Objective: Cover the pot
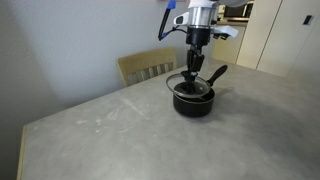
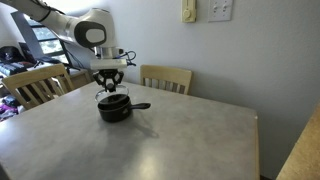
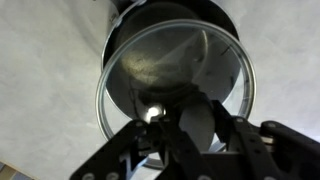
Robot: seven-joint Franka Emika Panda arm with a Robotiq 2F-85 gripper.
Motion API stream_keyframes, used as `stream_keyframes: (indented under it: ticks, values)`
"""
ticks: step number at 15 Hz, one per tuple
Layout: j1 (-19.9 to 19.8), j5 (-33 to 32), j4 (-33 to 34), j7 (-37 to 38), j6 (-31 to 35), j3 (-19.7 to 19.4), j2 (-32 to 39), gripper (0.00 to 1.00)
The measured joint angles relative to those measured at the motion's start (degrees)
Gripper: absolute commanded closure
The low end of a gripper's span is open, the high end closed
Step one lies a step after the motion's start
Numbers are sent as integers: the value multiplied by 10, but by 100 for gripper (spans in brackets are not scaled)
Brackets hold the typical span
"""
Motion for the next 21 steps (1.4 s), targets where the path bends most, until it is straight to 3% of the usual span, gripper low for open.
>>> stream_keyframes:
  ticks: [21]
  values:
    - [-14, 2, -16, 14, -1, 0, 0, 86]
